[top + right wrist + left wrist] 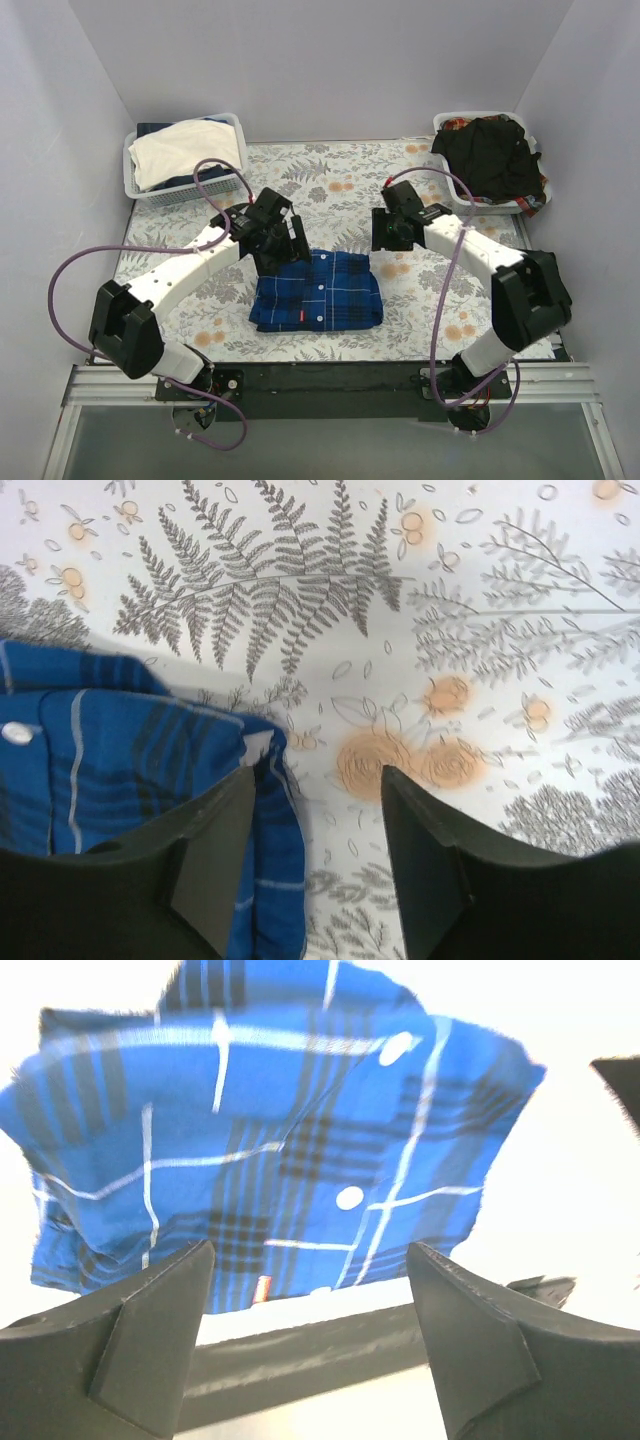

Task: Fold and stack the long sleeve shirts
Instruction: Fold the shirt

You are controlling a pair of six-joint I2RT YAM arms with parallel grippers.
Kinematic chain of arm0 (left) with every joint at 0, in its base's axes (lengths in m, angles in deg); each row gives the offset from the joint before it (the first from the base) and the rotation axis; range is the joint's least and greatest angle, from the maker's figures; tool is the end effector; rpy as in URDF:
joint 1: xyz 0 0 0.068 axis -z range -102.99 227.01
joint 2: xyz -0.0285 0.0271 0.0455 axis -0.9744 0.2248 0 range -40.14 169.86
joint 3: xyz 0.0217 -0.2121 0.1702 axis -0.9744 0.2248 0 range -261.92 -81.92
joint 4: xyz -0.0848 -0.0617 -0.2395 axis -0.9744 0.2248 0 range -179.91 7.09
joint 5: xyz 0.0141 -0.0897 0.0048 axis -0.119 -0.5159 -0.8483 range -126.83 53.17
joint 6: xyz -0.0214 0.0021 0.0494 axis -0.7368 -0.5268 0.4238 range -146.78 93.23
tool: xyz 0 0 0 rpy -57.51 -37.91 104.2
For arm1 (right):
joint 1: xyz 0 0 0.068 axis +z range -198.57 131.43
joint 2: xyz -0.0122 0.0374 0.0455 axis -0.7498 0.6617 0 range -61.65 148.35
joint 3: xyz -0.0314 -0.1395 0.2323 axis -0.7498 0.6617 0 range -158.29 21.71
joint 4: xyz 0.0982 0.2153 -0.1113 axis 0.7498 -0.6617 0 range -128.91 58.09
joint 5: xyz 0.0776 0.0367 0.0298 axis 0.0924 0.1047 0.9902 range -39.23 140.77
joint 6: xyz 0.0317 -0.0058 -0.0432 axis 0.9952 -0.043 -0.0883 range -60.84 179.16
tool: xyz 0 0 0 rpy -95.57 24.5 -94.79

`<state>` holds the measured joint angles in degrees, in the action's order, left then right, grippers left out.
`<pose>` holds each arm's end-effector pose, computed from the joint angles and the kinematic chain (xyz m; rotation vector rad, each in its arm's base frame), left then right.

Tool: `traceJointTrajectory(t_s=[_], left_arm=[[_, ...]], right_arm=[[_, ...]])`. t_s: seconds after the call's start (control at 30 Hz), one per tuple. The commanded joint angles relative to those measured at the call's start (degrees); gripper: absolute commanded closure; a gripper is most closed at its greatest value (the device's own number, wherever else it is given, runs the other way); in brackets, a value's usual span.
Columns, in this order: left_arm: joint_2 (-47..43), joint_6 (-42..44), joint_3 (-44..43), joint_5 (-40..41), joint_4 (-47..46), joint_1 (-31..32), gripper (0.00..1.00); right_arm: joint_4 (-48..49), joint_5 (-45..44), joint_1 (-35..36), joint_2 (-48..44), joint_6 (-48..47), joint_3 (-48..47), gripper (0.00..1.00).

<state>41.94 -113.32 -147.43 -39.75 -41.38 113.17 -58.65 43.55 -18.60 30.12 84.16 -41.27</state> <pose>0.2264 -0.1678 0.2633 -1.2269 2.6465 -0.6008 0.2912 0.1628 0.2219 -0.0606 2.5425 0.2218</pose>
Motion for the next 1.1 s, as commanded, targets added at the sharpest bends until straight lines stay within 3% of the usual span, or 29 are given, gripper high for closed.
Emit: traceJointTrajectory(t_s=[0.0,0.23,0.6,0.8,1.07], left_arm=[[-3.42,2.16,-4.8,8.09,5.43,-1.62,0.21],[-2.46,5.33,-0.5,9.5,2.89,-5.75,0.2],[-0.61,5.07,10.84,13.72,-2.12,-7.42,0.2],[5.27,4.19,13.4,18.56,-2.3,-7.6,0.21],[9.32,4.28,17.26,15.14,-3.71,-7.69,0.27]], right_arm=[[-1.3,4.57,-1.23,-8.88,-2.05,3.56,0.31],[7.83,18.9,-1.85,-18.36,-4.16,14.89,0.01],[24.08,30.86,-3.7,-19.0,-2.93,29.14,0.01],[31.56,34.64,-3.7,-12.77,-0.65,33.71,0.01],[45.97,40.09,-2.56,-1.87,4.53,39.42,0.02]])
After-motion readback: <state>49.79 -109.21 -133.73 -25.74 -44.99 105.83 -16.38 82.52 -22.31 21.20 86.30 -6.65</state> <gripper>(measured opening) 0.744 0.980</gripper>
